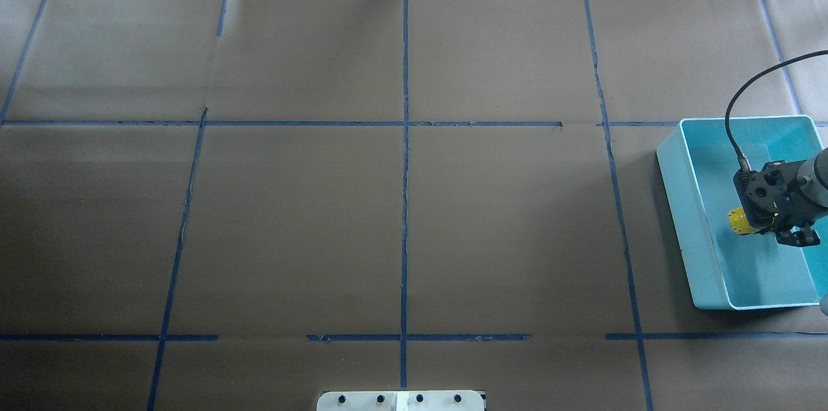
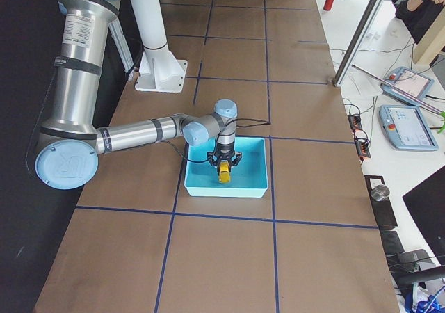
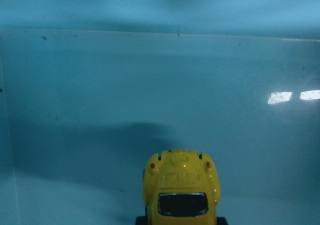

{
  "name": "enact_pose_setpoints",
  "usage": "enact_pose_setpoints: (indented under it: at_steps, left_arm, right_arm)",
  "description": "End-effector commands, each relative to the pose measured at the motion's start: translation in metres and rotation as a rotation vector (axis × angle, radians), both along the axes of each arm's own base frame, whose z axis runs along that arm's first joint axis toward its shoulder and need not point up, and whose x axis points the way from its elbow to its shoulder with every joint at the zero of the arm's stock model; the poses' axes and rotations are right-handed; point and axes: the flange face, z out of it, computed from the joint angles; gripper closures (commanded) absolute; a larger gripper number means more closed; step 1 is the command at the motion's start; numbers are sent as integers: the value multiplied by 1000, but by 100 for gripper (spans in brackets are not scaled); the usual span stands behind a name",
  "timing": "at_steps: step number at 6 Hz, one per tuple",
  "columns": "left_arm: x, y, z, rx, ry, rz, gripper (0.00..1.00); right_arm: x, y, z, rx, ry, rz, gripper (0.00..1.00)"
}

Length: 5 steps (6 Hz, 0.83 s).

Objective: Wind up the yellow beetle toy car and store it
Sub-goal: 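Lower the car into the bin and open the right gripper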

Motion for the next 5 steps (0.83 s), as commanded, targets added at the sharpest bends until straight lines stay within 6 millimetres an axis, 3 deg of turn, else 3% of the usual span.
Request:
enact_pose_setpoints:
  at_steps: [1, 2, 3, 5]
  left_arm:
    - [0, 0, 0, 0, 0, 0, 0]
    - [0, 1, 1, -2, 0, 0, 0]
    - [0, 0, 0, 0, 0, 0, 0]
    - [0, 1, 1, -3, -1, 0, 0]
  right_arm:
    - [-4, -1, 2, -10, -7, -7, 36]
    - [-4, 0, 2, -21, -18, -12, 15]
    - [-5, 1, 0, -28, -31, -18, 0]
    - [-8, -8, -22, -36, -100, -21, 0]
